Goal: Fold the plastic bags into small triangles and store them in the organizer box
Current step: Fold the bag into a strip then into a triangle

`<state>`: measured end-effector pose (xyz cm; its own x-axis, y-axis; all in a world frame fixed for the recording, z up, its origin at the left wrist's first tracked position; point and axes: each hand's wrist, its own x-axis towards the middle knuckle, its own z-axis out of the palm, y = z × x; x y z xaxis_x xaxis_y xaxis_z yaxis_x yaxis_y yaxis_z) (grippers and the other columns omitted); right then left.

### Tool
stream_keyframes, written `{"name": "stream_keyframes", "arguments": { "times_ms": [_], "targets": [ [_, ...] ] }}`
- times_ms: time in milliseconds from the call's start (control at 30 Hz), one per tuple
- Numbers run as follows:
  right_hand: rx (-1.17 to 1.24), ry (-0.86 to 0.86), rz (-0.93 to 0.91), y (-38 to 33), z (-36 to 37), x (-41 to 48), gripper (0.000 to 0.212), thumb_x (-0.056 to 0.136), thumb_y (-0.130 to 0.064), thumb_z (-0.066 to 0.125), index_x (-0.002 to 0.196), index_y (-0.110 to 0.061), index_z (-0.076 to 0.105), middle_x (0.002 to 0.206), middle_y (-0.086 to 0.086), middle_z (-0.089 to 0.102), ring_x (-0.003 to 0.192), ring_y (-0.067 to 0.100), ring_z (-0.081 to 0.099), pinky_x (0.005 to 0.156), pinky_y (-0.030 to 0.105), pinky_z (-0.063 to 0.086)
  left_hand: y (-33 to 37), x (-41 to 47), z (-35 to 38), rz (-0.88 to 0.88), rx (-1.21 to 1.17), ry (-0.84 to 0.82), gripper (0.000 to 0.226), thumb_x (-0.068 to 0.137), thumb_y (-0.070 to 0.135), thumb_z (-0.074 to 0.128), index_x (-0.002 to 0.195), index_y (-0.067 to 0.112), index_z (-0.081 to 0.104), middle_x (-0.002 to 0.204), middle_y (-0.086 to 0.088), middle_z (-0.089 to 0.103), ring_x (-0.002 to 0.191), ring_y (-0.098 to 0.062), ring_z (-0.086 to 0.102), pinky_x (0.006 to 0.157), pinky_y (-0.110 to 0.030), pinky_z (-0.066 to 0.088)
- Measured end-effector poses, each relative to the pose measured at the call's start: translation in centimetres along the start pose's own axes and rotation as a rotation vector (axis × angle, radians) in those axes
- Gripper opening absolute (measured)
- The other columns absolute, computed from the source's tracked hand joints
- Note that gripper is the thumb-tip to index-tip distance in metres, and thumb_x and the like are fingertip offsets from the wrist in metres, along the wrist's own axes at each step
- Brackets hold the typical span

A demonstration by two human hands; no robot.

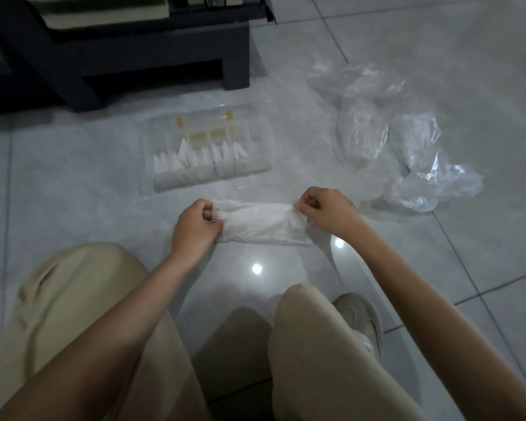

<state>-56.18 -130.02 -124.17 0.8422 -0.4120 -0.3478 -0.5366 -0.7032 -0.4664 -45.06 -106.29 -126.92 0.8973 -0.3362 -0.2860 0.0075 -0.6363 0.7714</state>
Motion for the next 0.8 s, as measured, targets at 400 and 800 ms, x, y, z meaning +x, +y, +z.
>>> {"name": "stream_keyframes", "arguments": {
  "times_ms": [400, 800],
  "targets": [
    [-0.004, 0.01, -0.044, 0.0, -0.1, 1.6, 0.003, 0.086, -0.021, 0.067, 0.088, -0.021, 0.068, 0.08, -0.008, 0.063, 0.084, 0.016, 0.062, 0.089, 0.032, 0.043, 0.6, -0.6, 0.0, 0.016, 0.046, -0.018, 0.033, 0.073, -0.004, 0.064, 0.098, 0.016, 0.057, 0.087, 0.001, 0.061, 0.078, -0.023, 0.06, 0.08, -0.038, 0.051],
    [0.024, 0.001, -0.03, 0.2, 0.7, 1.8, 0.008, 0.086, -0.022, 0.068, 0.083, -0.024, 0.061, 0.078, -0.007, 0.061, 0.076, 0.014, 0.057, 0.071, 0.025, 0.036, 0.9, -1.5, 0.5, 0.126, 0.557, 0.072, 0.065, 0.083, 0.023, 0.062, 0.138, 0.007, 0.033, 0.146, -0.015, 0.025, 0.132, -0.032, 0.023, 0.103, -0.04, 0.017]
  ]
}}
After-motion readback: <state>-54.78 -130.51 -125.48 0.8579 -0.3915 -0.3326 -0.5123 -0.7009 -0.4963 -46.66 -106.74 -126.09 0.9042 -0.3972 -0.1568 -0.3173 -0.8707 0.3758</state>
